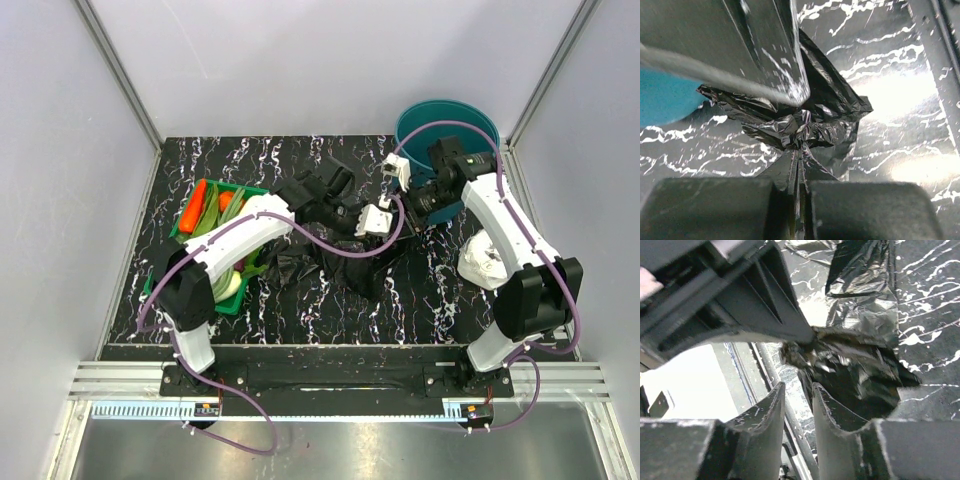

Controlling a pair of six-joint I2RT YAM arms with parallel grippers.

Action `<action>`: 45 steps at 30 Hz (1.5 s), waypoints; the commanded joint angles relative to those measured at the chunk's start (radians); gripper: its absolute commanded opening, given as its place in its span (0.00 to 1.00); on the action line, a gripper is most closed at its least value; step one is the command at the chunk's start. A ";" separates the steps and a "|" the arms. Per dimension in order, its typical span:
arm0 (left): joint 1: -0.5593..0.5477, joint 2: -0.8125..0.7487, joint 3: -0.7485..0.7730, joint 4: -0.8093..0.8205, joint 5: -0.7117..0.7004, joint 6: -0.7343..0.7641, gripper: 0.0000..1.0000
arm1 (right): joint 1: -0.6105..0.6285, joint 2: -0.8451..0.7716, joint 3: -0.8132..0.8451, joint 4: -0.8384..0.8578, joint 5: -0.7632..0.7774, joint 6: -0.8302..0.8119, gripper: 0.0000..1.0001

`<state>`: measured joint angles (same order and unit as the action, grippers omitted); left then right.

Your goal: Put the trash bags into the trash bin

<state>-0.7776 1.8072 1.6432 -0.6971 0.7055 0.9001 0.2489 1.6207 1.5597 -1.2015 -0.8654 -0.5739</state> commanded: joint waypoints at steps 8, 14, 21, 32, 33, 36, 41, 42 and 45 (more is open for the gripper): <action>-0.051 -0.137 0.033 -0.168 -0.405 0.194 0.00 | -0.026 0.001 0.128 0.100 0.143 0.273 0.46; -0.140 -0.118 0.010 -0.114 -0.629 0.172 0.00 | -0.026 0.080 0.189 0.102 0.013 0.348 0.52; -0.209 -0.109 0.009 -0.079 -0.738 0.163 0.00 | -0.020 0.143 0.282 0.082 0.026 0.348 0.52; -0.235 -0.097 0.017 -0.079 -0.794 0.171 0.00 | -0.011 0.119 0.226 0.023 0.117 0.250 0.52; -0.236 -0.097 0.021 -0.079 -0.798 0.174 0.00 | -0.011 0.110 0.209 0.022 0.118 0.246 0.52; -0.235 -0.094 0.032 -0.079 -0.804 0.175 0.00 | -0.008 0.096 0.165 0.020 0.106 0.236 0.54; -0.236 -0.082 0.046 -0.079 -0.802 0.174 0.00 | 0.001 0.100 0.109 0.039 0.078 0.241 0.53; -0.236 -0.082 0.047 -0.079 -0.804 0.175 0.00 | 0.003 0.100 0.102 0.051 0.083 0.244 0.51; -0.238 -0.083 0.053 -0.079 -0.805 0.169 0.00 | 0.010 0.103 0.066 0.075 0.091 0.249 0.25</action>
<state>-1.0080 1.7256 1.6436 -0.8127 -0.0689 1.0691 0.2428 1.7653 1.6562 -1.1606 -0.7708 -0.3199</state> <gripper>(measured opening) 0.013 0.392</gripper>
